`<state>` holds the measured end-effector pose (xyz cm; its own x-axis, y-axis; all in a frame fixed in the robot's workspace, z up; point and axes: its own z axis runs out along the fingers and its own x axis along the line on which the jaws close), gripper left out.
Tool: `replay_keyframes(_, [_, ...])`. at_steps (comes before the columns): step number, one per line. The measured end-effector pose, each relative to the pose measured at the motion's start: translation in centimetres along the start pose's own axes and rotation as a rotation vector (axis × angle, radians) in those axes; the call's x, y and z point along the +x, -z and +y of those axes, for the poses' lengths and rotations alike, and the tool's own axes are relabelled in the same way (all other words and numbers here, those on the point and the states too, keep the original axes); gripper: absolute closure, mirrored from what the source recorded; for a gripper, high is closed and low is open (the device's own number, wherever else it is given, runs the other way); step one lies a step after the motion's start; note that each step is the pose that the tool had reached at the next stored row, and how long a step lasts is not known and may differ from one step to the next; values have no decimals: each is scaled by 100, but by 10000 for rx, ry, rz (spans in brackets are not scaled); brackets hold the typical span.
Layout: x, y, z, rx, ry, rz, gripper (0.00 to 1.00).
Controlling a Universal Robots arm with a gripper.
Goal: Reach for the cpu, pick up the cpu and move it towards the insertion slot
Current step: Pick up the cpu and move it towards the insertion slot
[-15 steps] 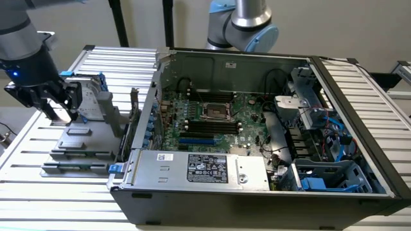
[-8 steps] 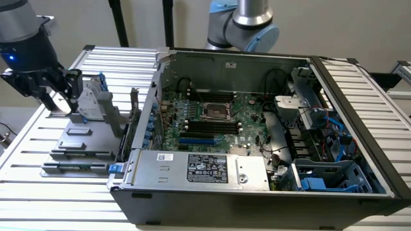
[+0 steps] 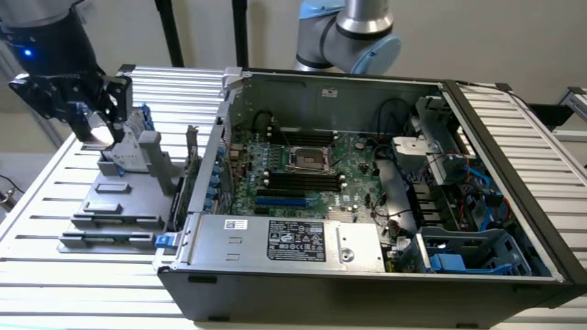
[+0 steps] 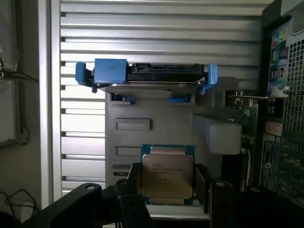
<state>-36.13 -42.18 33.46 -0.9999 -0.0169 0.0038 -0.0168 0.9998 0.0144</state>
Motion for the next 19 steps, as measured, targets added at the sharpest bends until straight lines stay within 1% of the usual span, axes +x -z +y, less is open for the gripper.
replay_keyframes(6, [-270, 265, -1, 0, 0, 3, 46])
replay_keyframes(12, [-543, 470, -3, -1, 0, 17, 46])
replay_keyframes(16, [-727, 564, -4, -19, 1, 21, 46])
replay_keyframes(19, [-860, 603, -6, -45, 1, 22, 46])
